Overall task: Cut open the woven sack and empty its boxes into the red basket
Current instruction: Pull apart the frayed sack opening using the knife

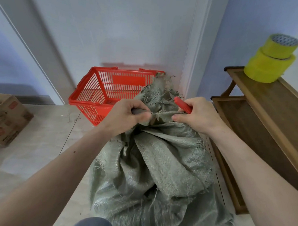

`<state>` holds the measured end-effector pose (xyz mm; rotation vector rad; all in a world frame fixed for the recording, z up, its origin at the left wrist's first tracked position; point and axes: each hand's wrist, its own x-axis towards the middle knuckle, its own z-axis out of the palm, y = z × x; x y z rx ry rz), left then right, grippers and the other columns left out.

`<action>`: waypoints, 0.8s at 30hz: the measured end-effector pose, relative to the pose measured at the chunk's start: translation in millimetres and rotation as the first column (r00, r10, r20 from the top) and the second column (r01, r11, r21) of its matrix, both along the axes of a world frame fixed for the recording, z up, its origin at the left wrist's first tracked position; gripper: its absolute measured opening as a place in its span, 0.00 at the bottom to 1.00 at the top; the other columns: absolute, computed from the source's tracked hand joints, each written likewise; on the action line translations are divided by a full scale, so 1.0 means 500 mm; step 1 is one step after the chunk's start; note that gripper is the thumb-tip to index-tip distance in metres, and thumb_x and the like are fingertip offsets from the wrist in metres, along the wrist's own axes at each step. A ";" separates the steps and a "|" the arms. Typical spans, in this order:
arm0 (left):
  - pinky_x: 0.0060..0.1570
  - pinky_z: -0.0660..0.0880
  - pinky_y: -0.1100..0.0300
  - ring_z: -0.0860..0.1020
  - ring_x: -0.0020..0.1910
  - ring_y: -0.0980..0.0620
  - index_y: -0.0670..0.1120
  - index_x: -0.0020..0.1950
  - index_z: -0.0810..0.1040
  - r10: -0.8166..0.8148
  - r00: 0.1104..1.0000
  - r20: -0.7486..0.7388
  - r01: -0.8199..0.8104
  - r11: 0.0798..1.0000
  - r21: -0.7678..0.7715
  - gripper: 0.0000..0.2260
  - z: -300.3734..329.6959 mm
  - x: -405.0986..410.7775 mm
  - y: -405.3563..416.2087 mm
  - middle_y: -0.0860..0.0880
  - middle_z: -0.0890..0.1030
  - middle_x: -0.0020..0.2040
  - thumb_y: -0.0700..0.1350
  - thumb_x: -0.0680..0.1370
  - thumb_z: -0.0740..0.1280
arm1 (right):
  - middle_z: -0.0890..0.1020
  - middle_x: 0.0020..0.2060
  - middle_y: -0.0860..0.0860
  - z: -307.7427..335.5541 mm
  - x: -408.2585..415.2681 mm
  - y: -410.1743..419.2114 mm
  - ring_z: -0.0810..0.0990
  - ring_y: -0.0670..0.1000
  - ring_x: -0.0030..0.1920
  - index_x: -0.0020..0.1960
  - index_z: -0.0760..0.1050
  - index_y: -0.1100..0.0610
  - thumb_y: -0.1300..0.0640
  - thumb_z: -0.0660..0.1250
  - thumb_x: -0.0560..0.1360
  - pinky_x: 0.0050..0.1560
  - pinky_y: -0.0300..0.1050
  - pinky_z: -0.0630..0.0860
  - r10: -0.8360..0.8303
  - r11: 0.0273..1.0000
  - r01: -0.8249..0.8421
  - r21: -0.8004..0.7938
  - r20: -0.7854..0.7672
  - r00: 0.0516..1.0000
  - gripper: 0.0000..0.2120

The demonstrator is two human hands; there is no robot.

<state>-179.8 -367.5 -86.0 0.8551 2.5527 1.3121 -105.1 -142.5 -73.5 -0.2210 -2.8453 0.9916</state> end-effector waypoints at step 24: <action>0.49 0.67 0.77 0.75 0.48 0.62 0.46 0.44 0.83 0.003 0.992 -0.123 -0.004 1.000 -0.006 0.01 0.018 0.000 0.055 0.51 0.76 0.48 0.41 0.76 0.74 | 0.70 0.31 0.49 0.025 0.072 -0.103 0.69 0.54 0.29 0.52 0.60 0.54 0.44 0.61 0.81 0.29 0.44 0.62 -0.043 0.743 0.202 0.638 -0.256 0.966 0.15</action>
